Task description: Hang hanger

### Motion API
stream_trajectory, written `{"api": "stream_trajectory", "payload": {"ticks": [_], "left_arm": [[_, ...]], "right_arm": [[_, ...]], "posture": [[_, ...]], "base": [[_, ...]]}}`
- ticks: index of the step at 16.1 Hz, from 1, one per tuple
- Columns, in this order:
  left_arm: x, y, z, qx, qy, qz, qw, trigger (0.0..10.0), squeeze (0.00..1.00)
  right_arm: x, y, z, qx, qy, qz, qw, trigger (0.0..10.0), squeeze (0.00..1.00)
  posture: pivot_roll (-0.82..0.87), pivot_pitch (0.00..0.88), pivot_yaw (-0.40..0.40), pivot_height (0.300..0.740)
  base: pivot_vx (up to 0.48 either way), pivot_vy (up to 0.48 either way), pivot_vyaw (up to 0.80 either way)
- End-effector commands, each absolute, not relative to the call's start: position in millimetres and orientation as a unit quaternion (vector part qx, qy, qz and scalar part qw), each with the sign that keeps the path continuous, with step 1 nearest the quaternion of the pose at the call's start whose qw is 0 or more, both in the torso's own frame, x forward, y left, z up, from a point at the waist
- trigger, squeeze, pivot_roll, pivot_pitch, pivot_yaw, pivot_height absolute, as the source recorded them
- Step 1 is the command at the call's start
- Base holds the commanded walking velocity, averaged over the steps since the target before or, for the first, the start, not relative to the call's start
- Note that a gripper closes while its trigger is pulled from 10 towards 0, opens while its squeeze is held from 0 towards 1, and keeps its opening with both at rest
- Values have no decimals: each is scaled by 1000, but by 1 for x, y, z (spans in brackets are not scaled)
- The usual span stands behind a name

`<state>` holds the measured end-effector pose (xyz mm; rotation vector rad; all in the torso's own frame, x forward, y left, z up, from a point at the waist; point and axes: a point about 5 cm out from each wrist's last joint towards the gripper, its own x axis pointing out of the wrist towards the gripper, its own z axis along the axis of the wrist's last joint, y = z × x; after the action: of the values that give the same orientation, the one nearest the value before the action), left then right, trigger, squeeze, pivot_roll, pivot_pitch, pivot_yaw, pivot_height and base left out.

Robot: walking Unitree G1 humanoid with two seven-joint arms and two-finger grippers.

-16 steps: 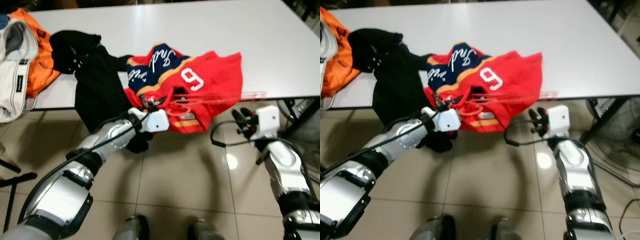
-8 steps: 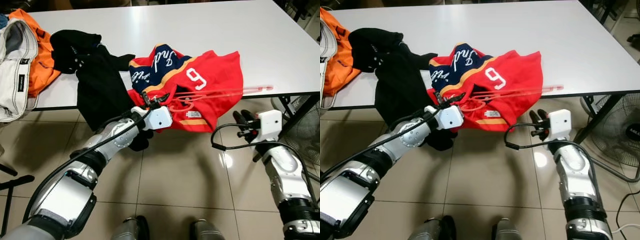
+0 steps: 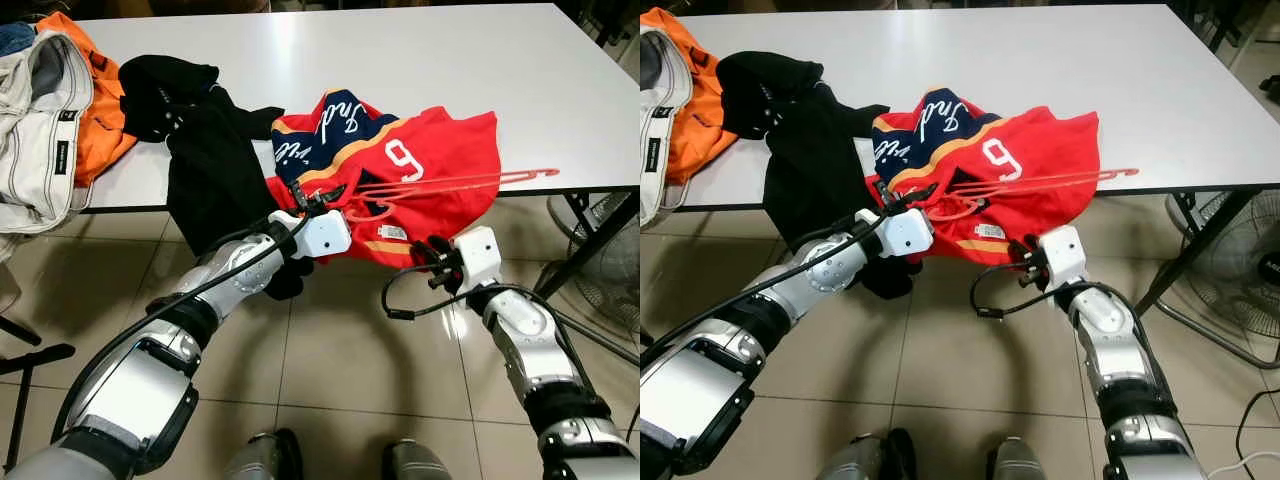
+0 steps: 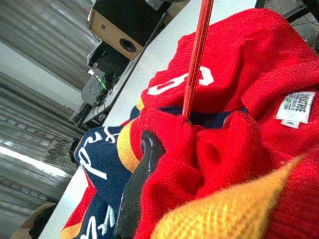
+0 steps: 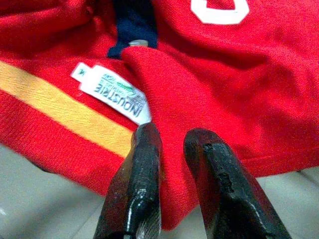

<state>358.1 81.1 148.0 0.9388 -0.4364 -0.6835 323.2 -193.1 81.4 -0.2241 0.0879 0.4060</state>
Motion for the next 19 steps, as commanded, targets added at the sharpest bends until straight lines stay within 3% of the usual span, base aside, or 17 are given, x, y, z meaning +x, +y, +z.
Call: {"api": "stream_trajectory", "payload": {"ticks": [1, 2, 4, 11, 13, 14, 15, 16, 17, 19], "left_arm": [[360, 83, 153, 437, -207, -316, 816, 10000, 0], [360, 84, 153, 436, -208, -316, 817, 10000, 0], [359, 86, 152, 434, -208, -316, 817, 10000, 0], [359, 80, 158, 416, -219, -321, 822, 10000, 0], [365, 72, 179, 361, -237, -311, 846, 10000, 0], [375, 68, 204, 257, -232, -291, 892, 10000, 0], [379, 68, 211, 221, -227, -284, 905, 10000, 0], [387, 66, 228, 123, -200, -279, 931, 10000, 0], [392, 65, 239, 49, -183, -284, 940, 10000, 0], [395, 58, 253, 7, -173, -299, 938, 10000, 0]], "right_arm": [[326, -198, 83, -151, 43, 181, 971, 10000, 1000], [329, -202, 85, -209, 37, 168, 963, 10000, 1000], [330, -204, 87, -243, 26, 157, 957, 10000, 1000], [331, -204, 89, -229, 1, 144, 963, 10000, 1000], [331, -207, 97, -228, -23, 125, 965, 10000, 1000], [330, -211, 101, -228, -40, 96, 968, 10000, 984], [330, -212, 102, -226, -45, 89, 969, 10000, 765], [326, -211, 101, -214, -52, 77, 972, 10000, 0], [323, -210, 98, -203, -55, 70, 975, 10000, 0], [318, -208, 93, -185, -52, 61, 979, 10000, 0]], "posture": [[-281, 117, 62, 740], [-281, 117, 62, 740], [-272, 125, 61, 740], [-277, 129, 70, 740], [-276, 128, 69, 740], [-276, 124, 70, 740], [-277, 123, 70, 740], [-282, 120, 74, 740], [-288, 119, 79, 740], [-293, 115, 86, 740]], "base": [[0, 0, 0], [0, 0, 0], [0, 0, 0], [0, 0, 0], [0, 0, 0], [0, 0, 0], [0, 0, 0], [0, 0, 0], [0, 0, 0], [0, 0, 0]]}}
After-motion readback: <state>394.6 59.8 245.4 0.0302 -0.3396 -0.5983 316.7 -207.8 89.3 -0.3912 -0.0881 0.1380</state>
